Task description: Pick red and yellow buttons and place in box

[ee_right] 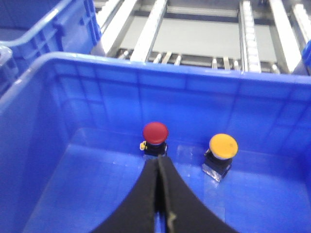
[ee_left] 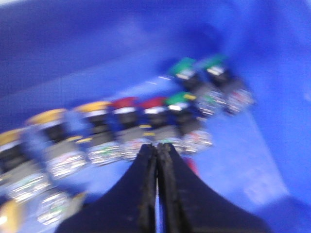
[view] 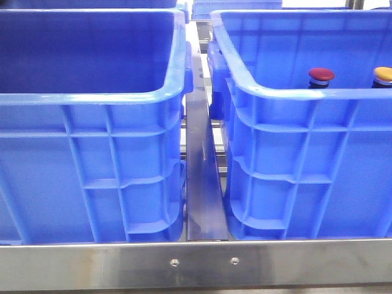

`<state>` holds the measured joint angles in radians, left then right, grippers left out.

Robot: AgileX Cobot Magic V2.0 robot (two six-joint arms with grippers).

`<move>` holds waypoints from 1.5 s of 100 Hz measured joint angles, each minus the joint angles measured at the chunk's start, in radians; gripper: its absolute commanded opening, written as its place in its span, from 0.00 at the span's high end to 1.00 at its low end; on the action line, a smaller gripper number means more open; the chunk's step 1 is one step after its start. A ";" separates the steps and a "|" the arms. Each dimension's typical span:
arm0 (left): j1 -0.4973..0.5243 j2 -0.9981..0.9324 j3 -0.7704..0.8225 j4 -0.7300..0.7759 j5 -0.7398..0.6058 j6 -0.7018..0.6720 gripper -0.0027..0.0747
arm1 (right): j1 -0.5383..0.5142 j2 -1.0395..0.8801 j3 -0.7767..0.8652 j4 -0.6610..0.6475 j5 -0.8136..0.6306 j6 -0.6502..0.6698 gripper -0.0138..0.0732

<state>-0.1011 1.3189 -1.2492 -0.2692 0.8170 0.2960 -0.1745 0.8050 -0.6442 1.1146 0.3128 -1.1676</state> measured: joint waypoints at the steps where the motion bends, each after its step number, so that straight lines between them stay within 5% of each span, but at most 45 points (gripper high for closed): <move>1: 0.004 -0.014 0.006 0.001 -0.005 -0.002 0.99 | 0.000 -0.003 0.000 0.000 0.000 0.000 0.96; 45: 0.069 -0.471 0.372 0.469 -0.160 -0.382 0.99 | 0.000 -0.119 0.014 0.000 0.018 0.000 0.96; 99: 0.069 -1.052 0.739 0.490 -0.352 -0.416 0.99 | 0.000 -0.439 0.247 0.006 -0.036 0.000 0.96; 150: 0.069 -1.155 0.803 0.490 -0.359 -0.417 0.99 | 0.000 -0.697 0.366 0.006 -0.048 0.000 0.96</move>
<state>-0.0317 0.1636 -0.4460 0.2211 0.4578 -0.1213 -0.1745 0.1084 -0.2782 1.1203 0.2649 -1.1676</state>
